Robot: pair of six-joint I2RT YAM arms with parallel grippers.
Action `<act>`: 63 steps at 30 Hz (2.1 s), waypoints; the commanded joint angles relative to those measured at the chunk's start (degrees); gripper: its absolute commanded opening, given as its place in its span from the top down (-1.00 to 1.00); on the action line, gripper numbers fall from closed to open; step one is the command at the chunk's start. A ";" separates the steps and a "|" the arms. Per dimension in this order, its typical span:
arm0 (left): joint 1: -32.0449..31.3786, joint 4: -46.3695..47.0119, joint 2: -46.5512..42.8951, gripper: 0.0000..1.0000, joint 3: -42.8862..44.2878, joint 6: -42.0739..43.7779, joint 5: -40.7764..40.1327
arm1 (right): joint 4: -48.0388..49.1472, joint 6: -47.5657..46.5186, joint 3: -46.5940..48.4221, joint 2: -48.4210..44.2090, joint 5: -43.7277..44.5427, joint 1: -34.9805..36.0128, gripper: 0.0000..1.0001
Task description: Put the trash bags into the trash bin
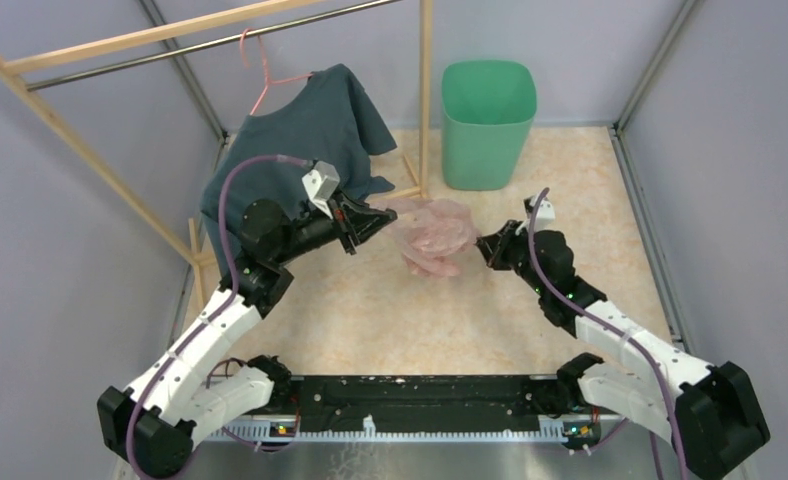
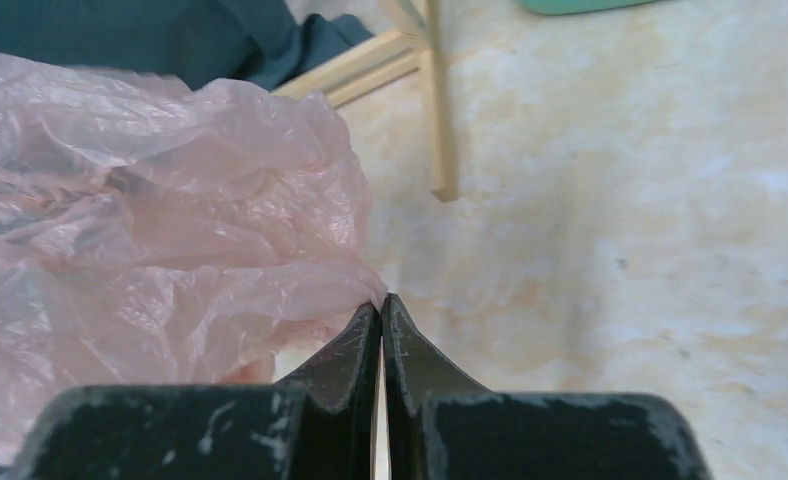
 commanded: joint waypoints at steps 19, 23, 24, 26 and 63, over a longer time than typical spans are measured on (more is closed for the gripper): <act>0.04 -1.19 -1.82 1.00 -0.08 5.27 -8.53 | -22.19 -13.41 7.73 -5.91 2.46 -0.41 0.69; 0.03 -1.25 -0.18 1.00 0.56 4.74 -5.92 | -21.91 -12.87 9.08 -6.65 -2.33 -0.37 0.68; 0.03 -1.21 0.33 1.00 0.77 4.40 -5.27 | -21.91 -12.67 9.52 -6.66 -4.06 -0.36 0.63; 0.03 -1.09 1.26 1.00 1.03 3.76 -4.18 | -21.66 -12.10 9.99 -6.71 -6.84 -0.37 0.55; -0.01 -5.23 1.85 1.00 5.16 -2.54 1.58 | 18.73 -4.99 2.06 12.89 -9.89 7.72 0.69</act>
